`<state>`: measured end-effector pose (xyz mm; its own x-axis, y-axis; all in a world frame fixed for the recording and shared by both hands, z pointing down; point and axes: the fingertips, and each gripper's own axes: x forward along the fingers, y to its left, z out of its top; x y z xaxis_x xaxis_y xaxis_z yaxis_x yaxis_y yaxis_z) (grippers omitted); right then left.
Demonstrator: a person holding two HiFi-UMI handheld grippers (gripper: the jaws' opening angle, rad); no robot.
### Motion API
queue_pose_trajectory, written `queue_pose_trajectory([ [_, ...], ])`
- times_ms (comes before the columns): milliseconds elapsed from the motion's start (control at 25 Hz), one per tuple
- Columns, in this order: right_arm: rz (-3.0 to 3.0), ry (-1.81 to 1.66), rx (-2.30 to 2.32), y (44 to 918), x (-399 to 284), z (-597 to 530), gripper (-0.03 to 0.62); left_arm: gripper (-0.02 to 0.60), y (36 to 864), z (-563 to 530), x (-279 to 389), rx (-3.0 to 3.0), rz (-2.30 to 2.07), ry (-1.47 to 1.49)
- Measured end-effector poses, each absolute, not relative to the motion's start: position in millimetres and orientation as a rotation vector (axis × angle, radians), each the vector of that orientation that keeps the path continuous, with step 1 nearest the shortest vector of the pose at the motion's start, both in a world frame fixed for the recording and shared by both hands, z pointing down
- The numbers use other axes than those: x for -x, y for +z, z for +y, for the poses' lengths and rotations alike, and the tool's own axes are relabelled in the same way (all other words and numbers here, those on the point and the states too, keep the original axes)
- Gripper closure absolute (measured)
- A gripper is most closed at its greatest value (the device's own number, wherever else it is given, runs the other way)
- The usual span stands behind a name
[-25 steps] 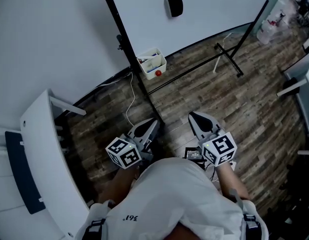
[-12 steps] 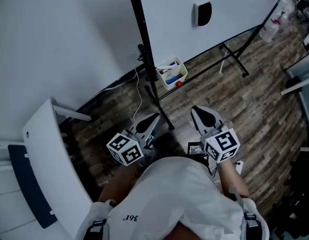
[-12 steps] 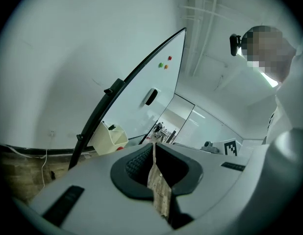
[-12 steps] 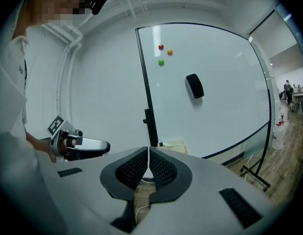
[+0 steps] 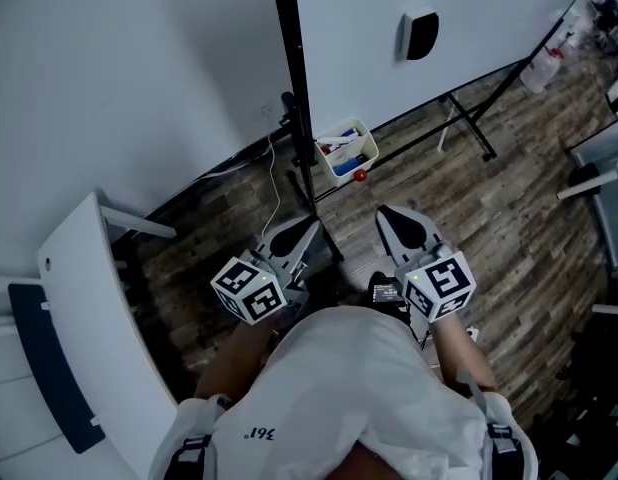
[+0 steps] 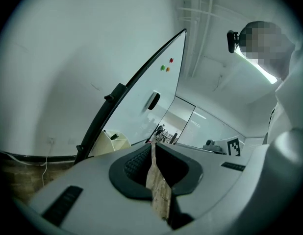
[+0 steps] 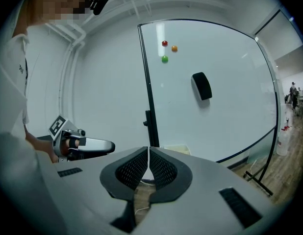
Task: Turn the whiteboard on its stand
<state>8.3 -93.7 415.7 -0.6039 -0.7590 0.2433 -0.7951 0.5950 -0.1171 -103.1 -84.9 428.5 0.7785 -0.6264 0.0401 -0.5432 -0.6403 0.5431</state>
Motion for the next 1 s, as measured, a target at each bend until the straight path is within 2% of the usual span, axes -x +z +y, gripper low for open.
queue_pose_trajectory([
  [480,-2.677,0.288,-1.226,410,-23,-110,0.566,0.561,420,-98,88,-2.42,-0.937,-0.232],
  [1000,-2.74,0.029,-1.179,354,0,-168,0.566,0.543,354,-172,121,-2.566,-1.163,-0.27],
])
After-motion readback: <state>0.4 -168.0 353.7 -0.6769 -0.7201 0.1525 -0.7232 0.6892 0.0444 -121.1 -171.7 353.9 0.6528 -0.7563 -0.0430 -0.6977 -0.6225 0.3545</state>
